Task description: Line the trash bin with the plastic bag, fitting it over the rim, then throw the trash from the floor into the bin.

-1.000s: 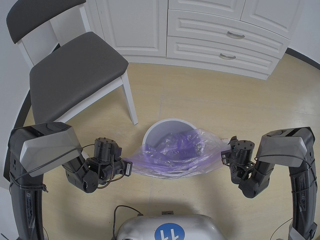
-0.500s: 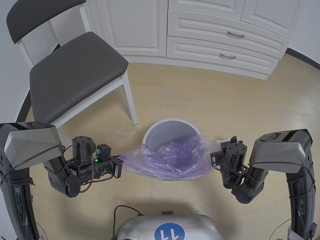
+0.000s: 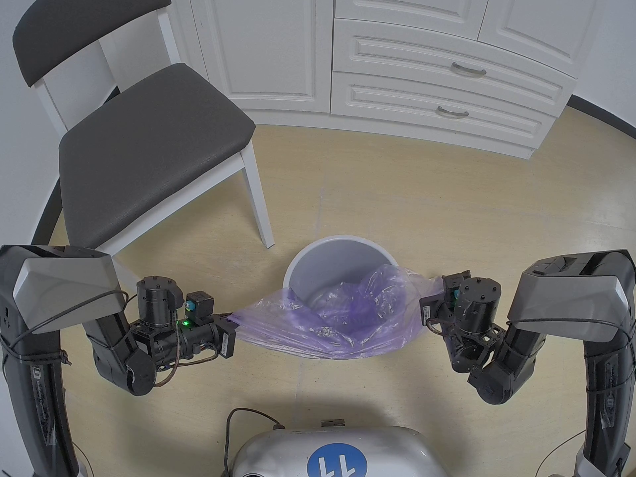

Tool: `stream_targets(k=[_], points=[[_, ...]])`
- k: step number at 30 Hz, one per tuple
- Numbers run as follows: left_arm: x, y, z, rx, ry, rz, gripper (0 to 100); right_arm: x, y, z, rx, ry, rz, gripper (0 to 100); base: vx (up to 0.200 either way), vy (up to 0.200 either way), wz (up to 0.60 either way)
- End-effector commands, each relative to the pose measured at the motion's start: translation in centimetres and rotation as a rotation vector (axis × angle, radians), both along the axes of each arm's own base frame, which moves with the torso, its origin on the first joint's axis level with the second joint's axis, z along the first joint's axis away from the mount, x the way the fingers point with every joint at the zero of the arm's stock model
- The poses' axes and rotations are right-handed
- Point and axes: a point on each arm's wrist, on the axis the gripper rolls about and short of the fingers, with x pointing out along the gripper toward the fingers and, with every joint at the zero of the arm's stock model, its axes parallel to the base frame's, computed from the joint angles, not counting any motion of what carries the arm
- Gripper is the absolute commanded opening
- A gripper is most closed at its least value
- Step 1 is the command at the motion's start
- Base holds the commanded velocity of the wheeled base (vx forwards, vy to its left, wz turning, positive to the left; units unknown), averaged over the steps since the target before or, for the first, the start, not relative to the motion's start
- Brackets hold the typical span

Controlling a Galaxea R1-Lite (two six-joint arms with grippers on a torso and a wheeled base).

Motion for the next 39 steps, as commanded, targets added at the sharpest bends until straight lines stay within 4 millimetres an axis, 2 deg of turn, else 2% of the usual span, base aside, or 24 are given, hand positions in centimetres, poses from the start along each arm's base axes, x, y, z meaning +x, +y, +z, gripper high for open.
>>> stream_targets(k=[1, 13, 28, 29, 31, 35, 39], points=[[1.3, 0.3, -0.5, -0.031, 0.004, 0.035, 0, 1.8, -2.7, -1.6, -0.045, 0.022, -0.083, 0, 0.000, 0.000, 0.00], [2.0, 1.5, -0.9, -0.049, 0.015, 0.074, 0, 2.7, -3.7, -3.0, -0.079, 0.050, -0.112, 0, 0.000, 0.000, 0.00], [1.6, 0.6, -1.1, -0.054, 0.009, 0.044, 0, 1.9, -3.6, -3.3, -0.082, 0.071, -0.080, 0, 0.000, 0.000, 0.00], [1.5, 0.4, -1.1, -0.054, 0.011, 0.041, 0, 1.6, -3.7, -3.3, -0.085, 0.082, -0.063, 100, 0.000, 0.000, 0.00], [1.4, 0.2, -1.1, -0.054, 0.010, 0.037, 0, 1.3, -3.7, -3.2, -0.083, 0.090, -0.038, 100, 0.000, 0.000, 0.00], [1.4, -0.2, -0.8, -0.059, 0.007, 0.031, 0, -0.2, -4.8, -1.7, -0.086, 0.112, 0.001, 100, 0.000, 0.000, 0.00], [1.3, -0.4, -0.7, -0.076, 0.010, 0.030, 0, -2.2, -7.0, 0.5, -0.052, 0.125, 0.153, 100, 0.000, 0.000, 0.00]])
